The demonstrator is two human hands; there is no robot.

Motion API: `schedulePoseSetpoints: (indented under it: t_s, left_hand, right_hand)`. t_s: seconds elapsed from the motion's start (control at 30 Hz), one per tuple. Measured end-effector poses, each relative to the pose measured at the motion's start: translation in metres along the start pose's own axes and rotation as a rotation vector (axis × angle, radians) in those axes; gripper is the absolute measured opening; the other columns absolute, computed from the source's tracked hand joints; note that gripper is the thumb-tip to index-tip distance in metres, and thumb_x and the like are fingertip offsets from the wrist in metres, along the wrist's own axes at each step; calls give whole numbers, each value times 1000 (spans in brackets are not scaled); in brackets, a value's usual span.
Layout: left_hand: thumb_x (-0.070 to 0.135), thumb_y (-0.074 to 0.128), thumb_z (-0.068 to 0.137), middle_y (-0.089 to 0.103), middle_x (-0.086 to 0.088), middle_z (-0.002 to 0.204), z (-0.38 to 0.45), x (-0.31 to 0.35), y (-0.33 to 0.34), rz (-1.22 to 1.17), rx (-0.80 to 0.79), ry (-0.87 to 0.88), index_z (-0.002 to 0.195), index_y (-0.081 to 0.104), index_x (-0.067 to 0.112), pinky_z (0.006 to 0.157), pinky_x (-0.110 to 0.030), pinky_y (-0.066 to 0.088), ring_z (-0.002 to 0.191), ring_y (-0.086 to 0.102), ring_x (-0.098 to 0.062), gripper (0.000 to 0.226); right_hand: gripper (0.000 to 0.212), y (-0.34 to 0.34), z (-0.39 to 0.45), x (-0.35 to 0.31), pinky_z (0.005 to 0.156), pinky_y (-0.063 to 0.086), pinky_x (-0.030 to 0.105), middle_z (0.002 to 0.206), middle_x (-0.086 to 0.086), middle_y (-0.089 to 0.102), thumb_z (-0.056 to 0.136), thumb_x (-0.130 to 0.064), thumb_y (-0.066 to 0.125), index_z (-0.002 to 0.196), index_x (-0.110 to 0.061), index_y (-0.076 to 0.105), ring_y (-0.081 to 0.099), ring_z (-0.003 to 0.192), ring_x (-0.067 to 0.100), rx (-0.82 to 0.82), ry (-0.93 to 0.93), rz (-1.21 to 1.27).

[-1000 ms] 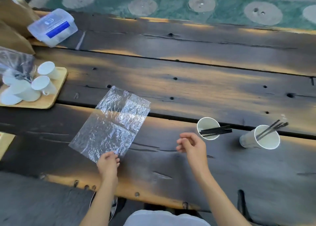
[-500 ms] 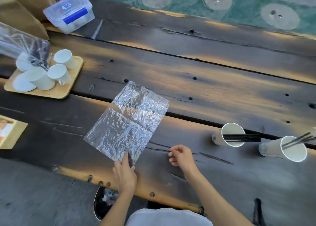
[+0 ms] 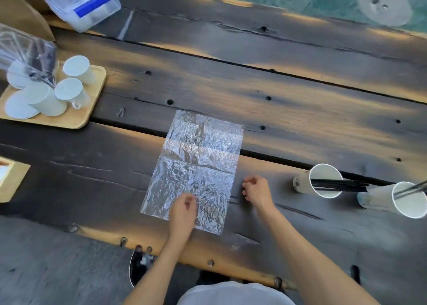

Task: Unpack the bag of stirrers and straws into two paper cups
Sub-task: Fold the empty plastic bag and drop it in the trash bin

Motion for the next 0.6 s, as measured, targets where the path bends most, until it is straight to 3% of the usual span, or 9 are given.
schedulePoseSetpoints:
  t_s: [0.07, 0.1, 0.2, 0.3, 0.4, 0.47, 0.53, 0.6]
  left_hand:
    - [9, 58, 93, 64, -1, 90, 30, -17, -36, 64, 144, -97, 97, 60, 15, 76, -32, 53, 85, 63, -19, 7]
    - [9, 59, 92, 64, -3, 91, 42, -24, -41, 115, 127, -136, 95, 59, 14, 76, -36, 52, 86, 63, -22, 6]
    - [7, 60, 89, 63, -5, 84, 47, -19, -17, 174, -16, -106, 94, 61, 11, 72, -33, 49, 84, 63, -25, 6]
    - [8, 58, 90, 60, -2, 76, 34, -1, 25, 161, -167, -53, 94, 62, 12, 63, -29, 47, 75, 59, -19, 6]
    - [11, 58, 92, 61, -5, 74, 25, 5, 55, -1, -317, -151, 90, 62, 15, 62, -35, 57, 64, 62, -19, 6]
    - [10, 55, 95, 64, -5, 69, 28, 17, 53, -57, -361, -192, 89, 65, 10, 50, -28, 49, 50, 58, -15, 11]
    - [10, 53, 96, 68, -4, 71, 51, 39, 33, -37, -289, -150, 86, 67, 13, 48, -25, 44, 52, 57, -13, 17]
    - [10, 54, 95, 69, -4, 81, 85, 63, 5, 4, -139, -96, 90, 67, 14, 57, -27, 49, 68, 63, -17, 14]
  right_hand:
    - [18, 4, 12, -8, 64, 44, 36, 69, 4, 62, 85, -6, 49, 78, -21, 56, 58, 68, 24, 0, 8, 4]
    - [19, 5, 17, -14, 62, 43, 35, 70, 6, 61, 85, -4, 47, 78, -20, 54, 56, 68, 24, -2, 14, 14]
    - [18, -5, 31, -30, 60, 40, 35, 79, 12, 60, 86, -2, 44, 81, -17, 52, 54, 69, 24, 28, 14, 41]
    - [12, -27, 49, -46, 63, 47, 39, 88, 15, 61, 91, -6, 48, 101, -11, 53, 59, 72, 27, 100, 27, 57]
    - [22, -52, 72, -58, 73, 53, 45, 94, 16, 63, 92, -10, 50, 114, -10, 52, 61, 80, 29, 150, 47, 2]
    - [33, -68, 85, -65, 77, 52, 47, 103, 19, 62, 90, -6, 50, 123, -7, 51, 61, 88, 32, 191, 39, -48]
    - [41, -86, 94, -72, 85, 49, 45, 120, 21, 56, 88, -3, 50, 129, -4, 47, 58, 104, 37, 281, 36, -135]
    - [40, -103, 98, -72, 92, 45, 48, 133, 23, 43, 88, -3, 53, 127, -3, 44, 51, 114, 42, 403, 95, -260]
Point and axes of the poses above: each hand's wrist, its own z-axis towards the middle knuckle, its own y-axis out of the palm, x = y × z, the point moved 10 cm from there along z, towards the middle knuckle
